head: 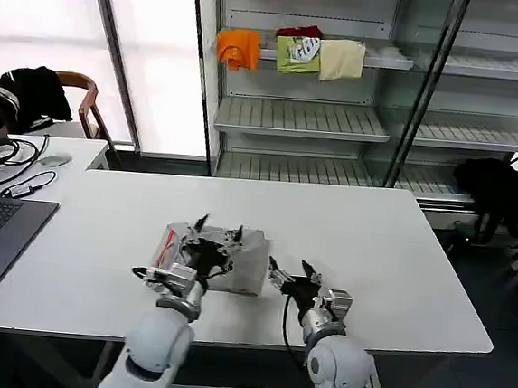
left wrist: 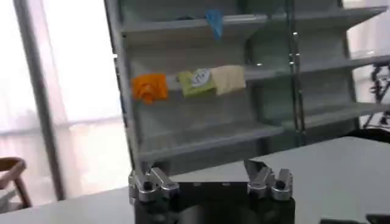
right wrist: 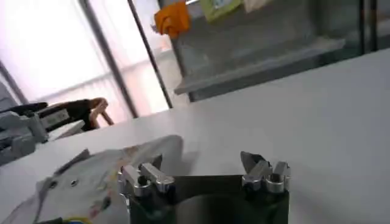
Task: Fold and organize the clothes.
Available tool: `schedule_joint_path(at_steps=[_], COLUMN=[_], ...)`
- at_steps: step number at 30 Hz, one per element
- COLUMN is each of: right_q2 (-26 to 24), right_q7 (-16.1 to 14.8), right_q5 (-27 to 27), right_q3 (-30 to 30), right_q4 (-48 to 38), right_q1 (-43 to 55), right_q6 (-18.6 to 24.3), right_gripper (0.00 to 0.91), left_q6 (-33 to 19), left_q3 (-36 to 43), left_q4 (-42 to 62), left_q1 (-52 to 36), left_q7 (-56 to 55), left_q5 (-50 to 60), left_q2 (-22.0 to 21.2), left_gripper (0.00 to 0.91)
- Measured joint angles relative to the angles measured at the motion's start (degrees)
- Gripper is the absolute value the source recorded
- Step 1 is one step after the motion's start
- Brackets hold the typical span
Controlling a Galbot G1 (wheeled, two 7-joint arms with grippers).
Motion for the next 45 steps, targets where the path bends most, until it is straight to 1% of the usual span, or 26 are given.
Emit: schedule_joint_path(at_steps=[1,2,3,4,11,21,27,32,38,43,44,45], right_q2=[0.05,0.04,0.04,0.03,0.04,0.05,0.06,0.06,0.06,0.06,0.06,-0.05], right_q7=[0.00,0.01,0.08,0.21,1.30,1.61,1.81,3.02,5.58,6.48,6.55,6.56], right_q5=[0.68,1.42,2.04,2.73,6.50,10.98,12.48,13.92,16.91,18.16,18.17,18.04], right_q3=[-0.52,-1.09,-1.60,-2.08,-3.58,-3.78,-3.54,-2.65,-0.65,1.55,1.72,1.86], right_q4=[-0.57,-1.21,-1.73,-2.26,-4.49,-4.70,-4.51,-3.54,-1.34,-0.19,-0.03,0.06], right_q1=[0.12,0.26,0.42,0.64,1.69,1.83,2.10,1.83,0.72,0.02,-0.17,-0.39], right_q6=[-0.23,-0.48,-0.67,-0.86,-1.77,-2.33,-2.43,-2.65,-2.75,-2.83,-2.84,-2.83], right_gripper=[0.705,0.363,0.141,0.000,0.000,0.000,0.000,0.000,0.000,0.000,0.443,0.907], left_q6=[-0.12,-0.23,-0.31,-0.39,-0.75,-0.70,-0.69,-0.92,-1.51,-1.58,-1.58,-1.58], left_q3=[-1.21,-2.59,-3.77,-5.09,-10.78,-13.86,-15.17,-16.33,-17.16,-17.00,-16.86,-16.76], left_q4=[-0.37,-0.81,-1.21,-1.65,-3.30,-3.44,-3.61,-3.78,-3.79,-3.57,-3.57,-3.57], left_q1=[0.33,0.76,1.09,1.47,3.69,4.71,5.37,6.24,7.54,7.90,7.90,7.91], left_q7=[0.08,0.14,0.22,0.29,0.41,0.43,0.32,0.11,0.21,0.48,0.55,0.59], left_q5=[-0.43,-0.93,-1.35,-1.86,-4.12,-5.21,-5.51,-5.70,-5.79,-5.52,-5.38,-5.28], left_q2=[0.78,1.63,2.28,2.92,4.96,5.49,5.40,5.77,6.06,5.68,5.56,5.45], left_gripper=[0.907,0.907,0.907,0.907,0.907,0.907,0.907,0.907,0.907,0.907,0.907,0.907])
